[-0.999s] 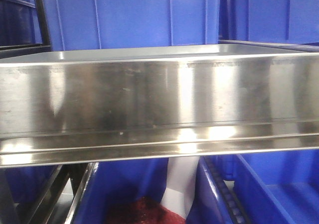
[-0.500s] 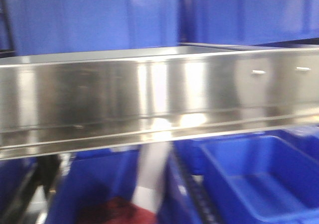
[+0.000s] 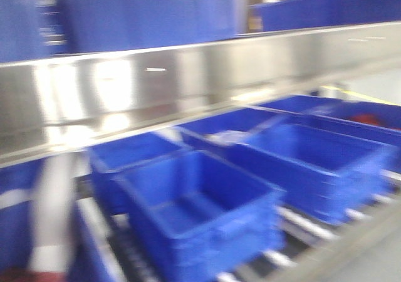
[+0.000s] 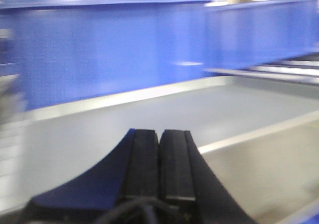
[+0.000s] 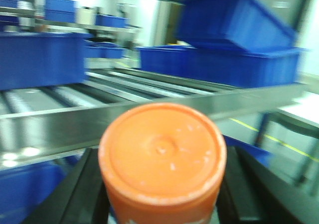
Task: Grab orange capacitor from left shelf to right conveyor
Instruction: 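Hold the cylinder in the right gripper while turning away from the shelf, then drive across the room to the conveyor, cylinder held in right gripper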
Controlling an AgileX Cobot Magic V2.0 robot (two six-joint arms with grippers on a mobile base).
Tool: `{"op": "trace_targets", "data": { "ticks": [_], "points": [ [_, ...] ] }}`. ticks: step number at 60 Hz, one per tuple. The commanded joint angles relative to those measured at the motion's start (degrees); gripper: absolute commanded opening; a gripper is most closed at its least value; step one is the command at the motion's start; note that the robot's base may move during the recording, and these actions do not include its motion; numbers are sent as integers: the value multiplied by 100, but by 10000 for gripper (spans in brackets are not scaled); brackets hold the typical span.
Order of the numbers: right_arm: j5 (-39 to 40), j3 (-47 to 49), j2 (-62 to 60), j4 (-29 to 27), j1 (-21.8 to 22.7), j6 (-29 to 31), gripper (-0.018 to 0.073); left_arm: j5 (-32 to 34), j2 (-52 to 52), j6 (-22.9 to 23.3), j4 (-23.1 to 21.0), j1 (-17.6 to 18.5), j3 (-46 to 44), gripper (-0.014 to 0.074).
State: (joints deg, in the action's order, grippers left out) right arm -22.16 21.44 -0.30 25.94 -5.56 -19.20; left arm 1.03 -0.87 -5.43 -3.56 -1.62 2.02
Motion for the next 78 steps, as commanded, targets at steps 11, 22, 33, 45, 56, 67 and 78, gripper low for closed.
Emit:
{"op": "trace_targets", "data": {
  "ticks": [11, 22, 33, 45, 56, 67, 78],
  "points": [
    [505, 137, 77, 169, 30, 59, 46, 524, -55, 3, -48, 33, 124, -126],
    [505, 137, 77, 169, 30, 59, 46, 524, -55, 3, -48, 33, 124, -126],
    [505, 137, 77, 169, 30, 59, 46, 524, -55, 3, -48, 33, 124, -126],
    [505, 137, 77, 169, 30, 59, 46, 524, -55, 3, -48, 33, 124, -126],
    [505, 137, 77, 169, 30, 59, 46, 524, -55, 3, -48, 33, 124, -126],
    [505, 137, 77, 169, 30, 59, 46, 524, -55, 3, -48, 33, 124, -126],
    [505, 137, 77, 169, 30, 59, 46, 524, -55, 3, -48, 33, 124, -126]
  ]
}}
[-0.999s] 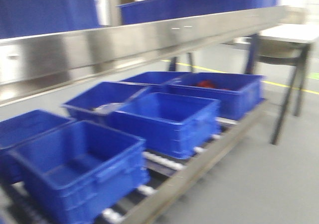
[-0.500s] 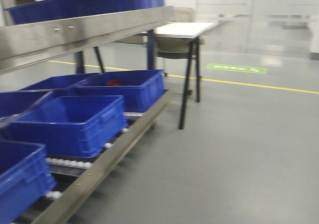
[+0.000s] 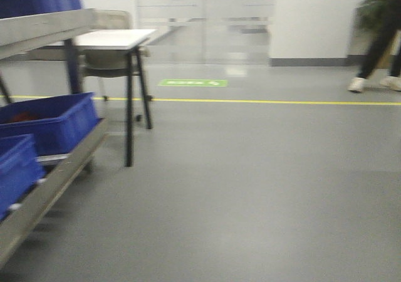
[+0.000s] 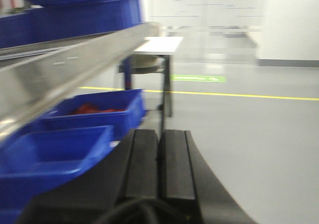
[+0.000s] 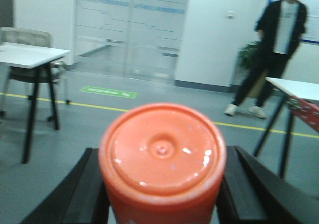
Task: Grab orange capacitor from left shelf to right conveyor
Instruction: 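Drive across the room to the conveyor, cylinder held in right gripper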
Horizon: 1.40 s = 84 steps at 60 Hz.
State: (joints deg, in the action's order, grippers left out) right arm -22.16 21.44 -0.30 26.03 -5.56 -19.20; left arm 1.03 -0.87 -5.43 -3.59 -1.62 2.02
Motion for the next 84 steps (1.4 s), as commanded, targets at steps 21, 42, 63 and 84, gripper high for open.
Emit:
{"op": "trace_targets", "data": {
  "ticks": [21, 42, 63, 84],
  "points": [
    [505, 137, 77, 159, 30, 59, 46, 524, -55, 3, -46, 33, 124, -126],
    [505, 137, 77, 159, 30, 59, 46, 524, -55, 3, -46, 33, 124, -126],
    [505, 137, 77, 159, 30, 59, 46, 524, -55, 3, -46, 33, 124, -126],
    [505, 137, 77, 159, 30, 59, 46, 524, -55, 3, -46, 33, 124, -126]
  ]
}}
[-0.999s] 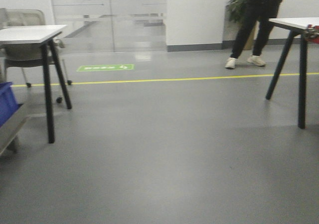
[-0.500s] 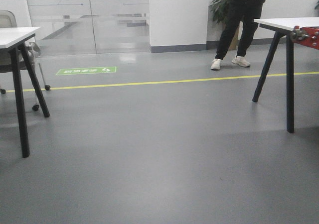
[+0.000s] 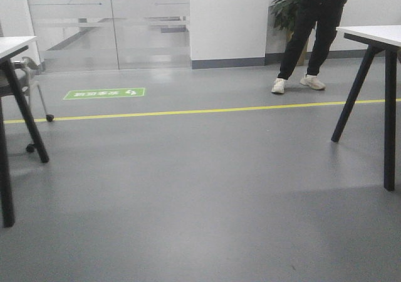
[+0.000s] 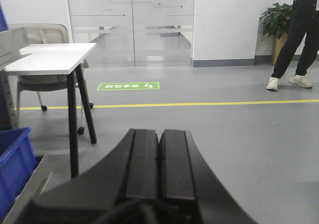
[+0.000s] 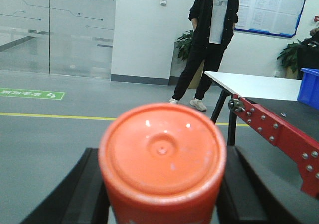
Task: Grab orange capacitor from left shelf to right conveyor
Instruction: 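Drive across the room to the conveyor, cylinder held in right gripper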
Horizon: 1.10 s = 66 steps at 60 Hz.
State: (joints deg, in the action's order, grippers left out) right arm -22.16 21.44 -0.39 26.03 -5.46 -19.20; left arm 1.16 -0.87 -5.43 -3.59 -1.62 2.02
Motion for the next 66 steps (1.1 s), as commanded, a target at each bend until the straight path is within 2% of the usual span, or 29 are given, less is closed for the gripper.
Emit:
{"op": "trace_targets", "data": {
  "ticks": [1, 66],
  "points": [
    [505, 137, 85, 159, 20, 59, 46, 510, -55, 3, -46, 33, 124, -126],
    [505, 137, 91, 159, 20, 59, 46, 510, -55, 3, -46, 33, 124, -126]
  ]
}}
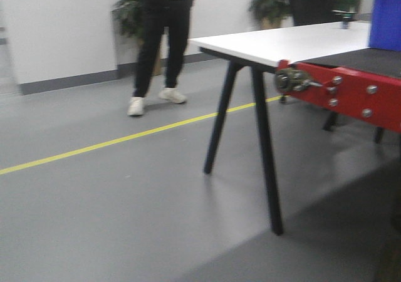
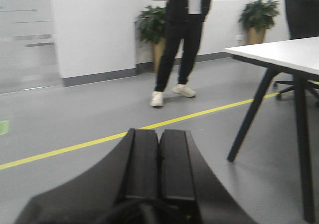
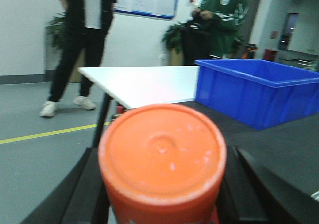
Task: Grab orange capacitor from left shelf to right conveyor
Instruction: 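Drive across the room to the conveyor, cylinder held in right gripper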
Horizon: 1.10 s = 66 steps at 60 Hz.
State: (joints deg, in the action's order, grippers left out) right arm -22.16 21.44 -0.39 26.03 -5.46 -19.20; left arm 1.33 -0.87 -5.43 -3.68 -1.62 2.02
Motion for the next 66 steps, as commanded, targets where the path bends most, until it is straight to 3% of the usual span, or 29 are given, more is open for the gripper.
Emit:
{"op": "trace_targets", "data": {
  "ticks": [1, 66],
  "points": [
    [505, 137, 91, 159, 20, 59, 46, 493, -55, 3, -36, 33, 124, -126],
    [505, 137, 96, 159, 20, 59, 46, 493, -55, 3, -36, 33, 124, -126]
  ]
}}
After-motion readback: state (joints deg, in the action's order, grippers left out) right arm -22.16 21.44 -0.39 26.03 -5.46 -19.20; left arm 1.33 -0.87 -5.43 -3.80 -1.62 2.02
